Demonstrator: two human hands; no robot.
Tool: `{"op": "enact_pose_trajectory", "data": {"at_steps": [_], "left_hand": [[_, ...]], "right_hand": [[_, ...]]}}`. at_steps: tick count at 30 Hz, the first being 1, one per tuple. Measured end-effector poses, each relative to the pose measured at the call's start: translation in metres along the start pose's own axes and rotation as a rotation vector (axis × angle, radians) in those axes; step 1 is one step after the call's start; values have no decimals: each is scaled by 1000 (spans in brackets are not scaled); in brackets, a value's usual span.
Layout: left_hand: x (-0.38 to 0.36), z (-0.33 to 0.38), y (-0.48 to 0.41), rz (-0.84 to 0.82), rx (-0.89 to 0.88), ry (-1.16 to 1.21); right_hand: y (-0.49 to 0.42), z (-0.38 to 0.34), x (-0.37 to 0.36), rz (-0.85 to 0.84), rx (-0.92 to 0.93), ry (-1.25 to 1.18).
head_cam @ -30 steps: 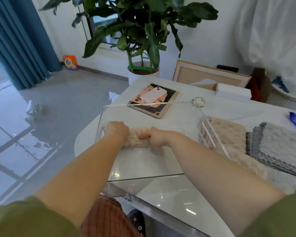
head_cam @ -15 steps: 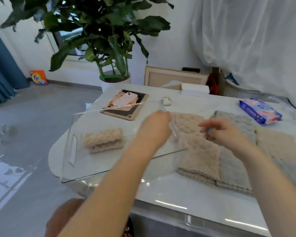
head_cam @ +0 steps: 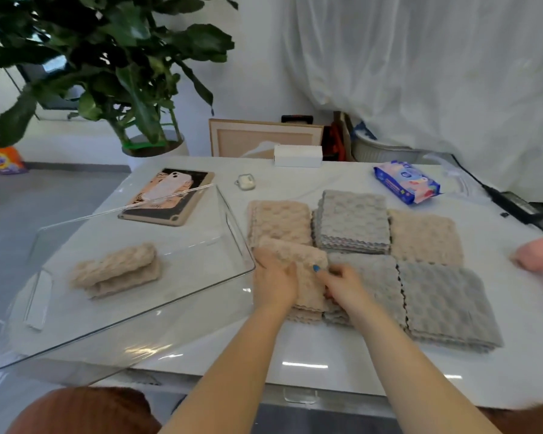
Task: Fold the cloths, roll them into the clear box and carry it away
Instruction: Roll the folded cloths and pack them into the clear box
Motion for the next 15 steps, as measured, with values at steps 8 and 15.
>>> {"op": "enact_pose_trajectory", "data": {"at_steps": [8,15], "left_hand": [[2,-6,-14,43,-28,352],[29,17,18,174,-648,-91]], "right_hand": [[1,-13,-8,7,-12,-129],[24,-16,8,-66,-3,-508]]}}
Point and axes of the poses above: each hand's wrist, its own y-axis away from the middle knuckle, its own x-axis out of the back of the hand, z = x × y, the point moved 2 cm from there along -y, towards the middle knuckle, and after that the axes turned 7 degrees about z, right-handed, at the moved point
